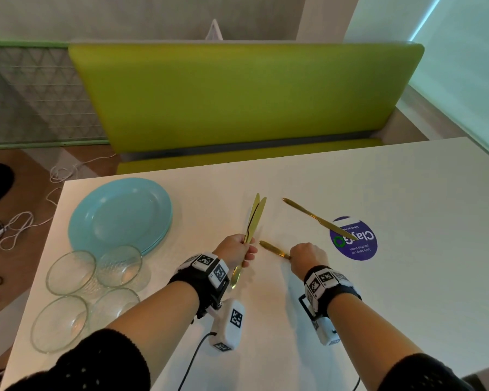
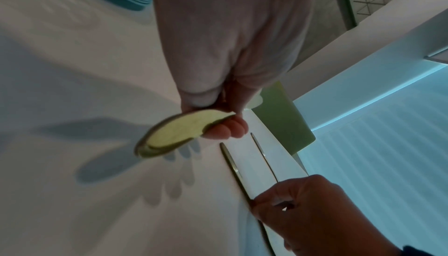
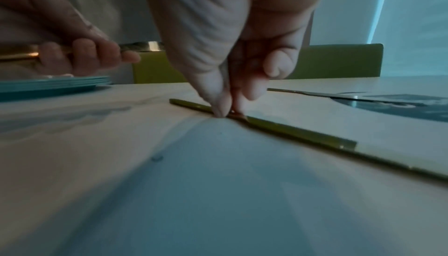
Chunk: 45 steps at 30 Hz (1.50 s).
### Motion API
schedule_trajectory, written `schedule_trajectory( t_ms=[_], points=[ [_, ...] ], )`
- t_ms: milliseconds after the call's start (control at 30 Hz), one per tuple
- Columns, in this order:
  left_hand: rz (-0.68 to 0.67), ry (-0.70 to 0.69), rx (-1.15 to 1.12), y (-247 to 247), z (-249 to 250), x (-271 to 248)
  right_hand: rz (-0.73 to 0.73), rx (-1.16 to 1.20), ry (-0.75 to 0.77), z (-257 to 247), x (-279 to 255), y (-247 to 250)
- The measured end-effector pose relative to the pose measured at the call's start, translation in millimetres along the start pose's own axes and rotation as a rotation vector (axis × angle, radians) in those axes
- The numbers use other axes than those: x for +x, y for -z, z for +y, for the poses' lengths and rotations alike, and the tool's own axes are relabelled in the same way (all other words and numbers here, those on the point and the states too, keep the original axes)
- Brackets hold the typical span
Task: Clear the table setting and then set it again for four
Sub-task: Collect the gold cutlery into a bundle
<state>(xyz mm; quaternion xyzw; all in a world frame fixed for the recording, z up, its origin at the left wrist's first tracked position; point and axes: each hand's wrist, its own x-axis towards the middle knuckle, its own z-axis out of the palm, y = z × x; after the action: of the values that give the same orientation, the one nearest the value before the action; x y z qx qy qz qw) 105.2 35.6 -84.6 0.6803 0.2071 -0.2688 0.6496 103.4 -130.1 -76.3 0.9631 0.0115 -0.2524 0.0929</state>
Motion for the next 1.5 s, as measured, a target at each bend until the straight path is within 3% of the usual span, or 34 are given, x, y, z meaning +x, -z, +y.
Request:
schedule_trajectory(
  t_ms=[333,533,700,867,1067,1200,1500],
  points=[
    [0.010,-0.020,0.110,0,6,-7,0.068,-0.033,0.105,6,-21,-3],
    [0.040,-0.005,0.213,-3,12,-13,0.164,-0.241,0.391,-9,-31,23],
    [-0.034,0.000,0.274,-11,9,-23,0.255,-0.270,0.567,-25,-37,41],
    [-0.148,-0.027,0.319,-14,7,-29,0.254,-0.257,0.606,-31,-39,54],
    [-0.133,0.038,0.141,-19,6,-30,0.216,-0.277,0.641,-34,-39,57],
    [-0.190,0.077,0.088,-18,6,-28,0.219,-0.279,0.661,-30,-35,57],
    [-0.108,0.091,0.087,-23,9,-16,0.283,-0.137,0.683,-16,-18,47]
  ],
)
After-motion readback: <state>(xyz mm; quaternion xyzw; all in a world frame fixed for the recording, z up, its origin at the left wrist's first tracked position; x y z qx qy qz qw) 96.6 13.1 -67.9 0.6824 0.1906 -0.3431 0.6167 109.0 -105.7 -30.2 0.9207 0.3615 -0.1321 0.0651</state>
